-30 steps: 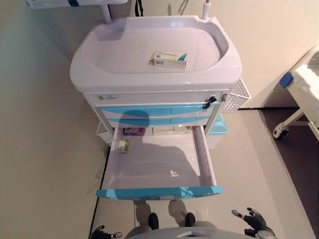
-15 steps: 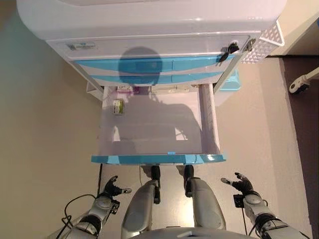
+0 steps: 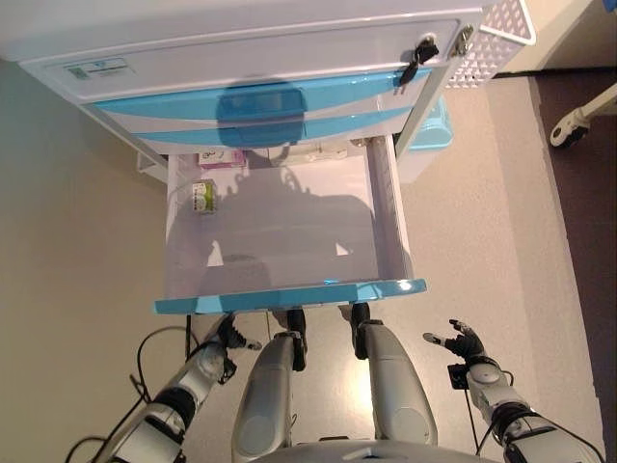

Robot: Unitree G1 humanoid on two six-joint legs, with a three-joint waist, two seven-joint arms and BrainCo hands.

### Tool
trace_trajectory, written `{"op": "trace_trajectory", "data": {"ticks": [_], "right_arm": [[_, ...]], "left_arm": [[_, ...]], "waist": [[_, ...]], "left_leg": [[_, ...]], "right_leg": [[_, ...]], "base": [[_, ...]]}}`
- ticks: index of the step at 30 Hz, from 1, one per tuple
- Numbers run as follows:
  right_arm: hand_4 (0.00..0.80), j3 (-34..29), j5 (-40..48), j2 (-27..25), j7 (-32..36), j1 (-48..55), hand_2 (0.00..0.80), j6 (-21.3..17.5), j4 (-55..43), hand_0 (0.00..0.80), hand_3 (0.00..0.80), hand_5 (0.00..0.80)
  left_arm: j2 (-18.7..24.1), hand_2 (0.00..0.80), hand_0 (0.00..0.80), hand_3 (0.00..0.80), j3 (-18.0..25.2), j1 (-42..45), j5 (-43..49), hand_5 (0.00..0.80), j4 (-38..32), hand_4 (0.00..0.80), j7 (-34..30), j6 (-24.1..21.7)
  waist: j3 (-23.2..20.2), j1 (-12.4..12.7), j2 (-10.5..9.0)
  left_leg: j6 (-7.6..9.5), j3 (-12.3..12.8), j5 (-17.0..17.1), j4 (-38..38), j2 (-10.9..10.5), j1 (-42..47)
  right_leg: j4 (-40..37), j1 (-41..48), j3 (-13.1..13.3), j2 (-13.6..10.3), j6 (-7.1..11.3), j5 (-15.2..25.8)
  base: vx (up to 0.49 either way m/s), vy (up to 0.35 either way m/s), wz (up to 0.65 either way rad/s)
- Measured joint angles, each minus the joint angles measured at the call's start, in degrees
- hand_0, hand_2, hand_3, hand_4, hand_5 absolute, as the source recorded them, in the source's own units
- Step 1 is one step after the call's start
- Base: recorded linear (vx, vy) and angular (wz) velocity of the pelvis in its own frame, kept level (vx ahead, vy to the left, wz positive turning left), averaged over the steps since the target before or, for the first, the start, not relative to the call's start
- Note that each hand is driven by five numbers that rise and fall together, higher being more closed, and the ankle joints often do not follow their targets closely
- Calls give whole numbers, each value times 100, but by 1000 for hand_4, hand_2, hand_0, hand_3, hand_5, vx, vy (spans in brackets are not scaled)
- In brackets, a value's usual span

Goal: Open the drawer and pick up the medicine

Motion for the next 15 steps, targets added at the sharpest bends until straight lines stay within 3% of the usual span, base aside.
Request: {"op": "trace_trajectory", "data": {"ticks": [7,15], "right_arm": [[0,51,-96,-94,46,19,0,-1,145,0,0,0],[0,22,-96,-98,205,105,0,8,258,0,0,0]], "left_arm": [[307,0,0,0,-387,-598,361,0,-619,0,-320,215],[510,0,0,0,-295,-1133,418,0,-1303,0,-422,281]], "waist": [[5,-9,16],[23,-107,91]], "left_leg": [[3,128,53,-144,38,2],[12,154,73,-260,22,119]], "right_leg": [[-80,-103,162,54,5,90],[-184,-4,212,56,-4,129]], "base": [[14,11,-13],[9,0,-2]]}}
